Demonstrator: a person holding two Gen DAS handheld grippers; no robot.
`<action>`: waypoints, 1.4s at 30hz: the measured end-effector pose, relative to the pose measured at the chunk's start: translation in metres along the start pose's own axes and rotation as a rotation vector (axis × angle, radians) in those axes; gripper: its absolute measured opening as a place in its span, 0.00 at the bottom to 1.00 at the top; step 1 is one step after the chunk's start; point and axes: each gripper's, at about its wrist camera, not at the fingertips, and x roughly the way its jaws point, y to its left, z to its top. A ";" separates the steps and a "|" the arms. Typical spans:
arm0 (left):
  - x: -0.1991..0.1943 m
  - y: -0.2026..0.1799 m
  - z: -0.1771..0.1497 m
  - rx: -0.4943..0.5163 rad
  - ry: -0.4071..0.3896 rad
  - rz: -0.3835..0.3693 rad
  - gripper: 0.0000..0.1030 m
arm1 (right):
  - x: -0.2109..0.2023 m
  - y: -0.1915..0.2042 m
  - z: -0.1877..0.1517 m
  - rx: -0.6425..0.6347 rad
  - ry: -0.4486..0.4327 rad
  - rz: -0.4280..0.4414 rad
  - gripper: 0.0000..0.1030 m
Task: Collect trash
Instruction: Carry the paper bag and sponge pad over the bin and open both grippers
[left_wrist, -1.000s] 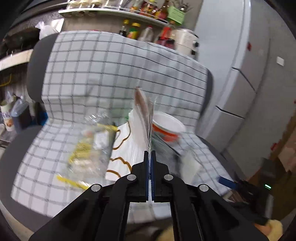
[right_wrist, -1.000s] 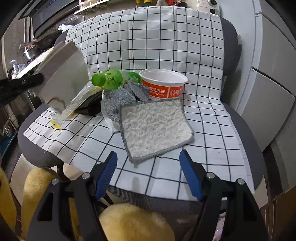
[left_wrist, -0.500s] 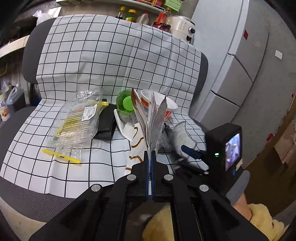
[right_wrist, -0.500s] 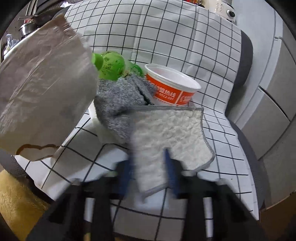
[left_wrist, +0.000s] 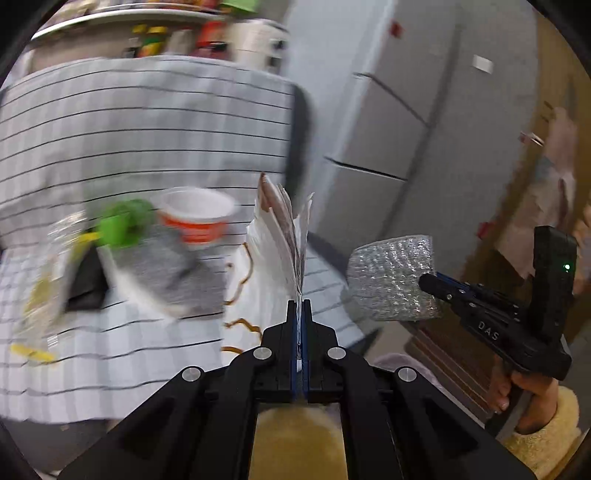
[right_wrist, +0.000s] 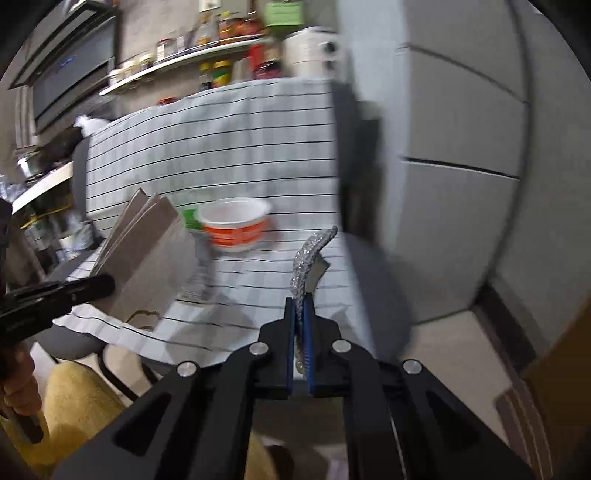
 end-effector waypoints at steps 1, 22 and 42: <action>0.007 -0.012 0.002 0.015 0.006 -0.037 0.01 | -0.009 -0.011 -0.004 0.008 0.000 -0.041 0.05; 0.072 -0.112 -0.024 0.143 0.151 -0.167 0.01 | -0.019 -0.121 -0.117 0.215 0.274 -0.329 0.30; 0.119 -0.177 -0.059 0.258 0.298 -0.321 0.02 | -0.087 -0.141 -0.074 0.280 0.016 -0.409 0.39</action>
